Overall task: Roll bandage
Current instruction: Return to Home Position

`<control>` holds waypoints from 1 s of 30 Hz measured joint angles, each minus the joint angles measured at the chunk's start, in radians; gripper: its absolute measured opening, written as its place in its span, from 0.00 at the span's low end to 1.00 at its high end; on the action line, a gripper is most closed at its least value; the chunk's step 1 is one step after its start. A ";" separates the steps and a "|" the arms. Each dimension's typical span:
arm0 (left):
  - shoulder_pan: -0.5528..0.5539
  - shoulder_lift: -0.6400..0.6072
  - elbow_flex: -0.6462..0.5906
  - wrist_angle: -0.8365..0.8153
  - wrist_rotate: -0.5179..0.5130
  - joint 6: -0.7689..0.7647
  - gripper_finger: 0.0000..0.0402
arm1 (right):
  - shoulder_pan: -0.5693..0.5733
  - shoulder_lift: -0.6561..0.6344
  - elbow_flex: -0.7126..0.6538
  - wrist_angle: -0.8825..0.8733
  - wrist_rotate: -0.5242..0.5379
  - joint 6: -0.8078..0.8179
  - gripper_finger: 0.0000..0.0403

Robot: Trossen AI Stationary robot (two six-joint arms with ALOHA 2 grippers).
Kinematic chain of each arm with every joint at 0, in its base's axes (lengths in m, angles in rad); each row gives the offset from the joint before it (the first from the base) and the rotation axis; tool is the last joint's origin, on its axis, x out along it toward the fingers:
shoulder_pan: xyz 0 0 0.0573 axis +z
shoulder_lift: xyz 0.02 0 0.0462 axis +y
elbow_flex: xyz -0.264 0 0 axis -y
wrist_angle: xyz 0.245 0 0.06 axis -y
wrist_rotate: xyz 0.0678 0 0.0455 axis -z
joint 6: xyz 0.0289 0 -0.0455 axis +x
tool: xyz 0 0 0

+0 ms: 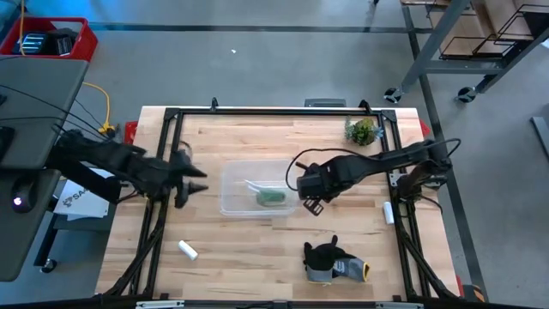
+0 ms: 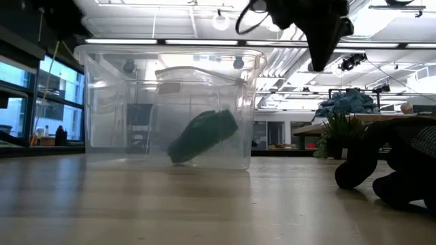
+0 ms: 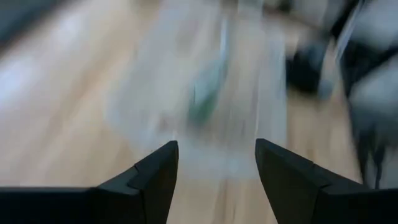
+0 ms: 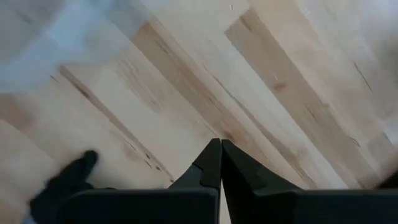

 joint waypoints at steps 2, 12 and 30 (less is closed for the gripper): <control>-0.006 -0.065 -0.031 0.115 -0.075 0.002 0.52 | 0.000 -0.025 0.000 0.028 0.010 0.012 0.00; 0.010 -0.309 -0.440 0.729 -0.006 0.114 0.52 | -0.017 -0.164 0.000 0.252 0.017 -0.013 0.00; 0.021 -0.467 -0.775 1.035 0.141 0.152 0.52 | -0.009 -0.334 0.000 0.165 0.242 0.120 0.00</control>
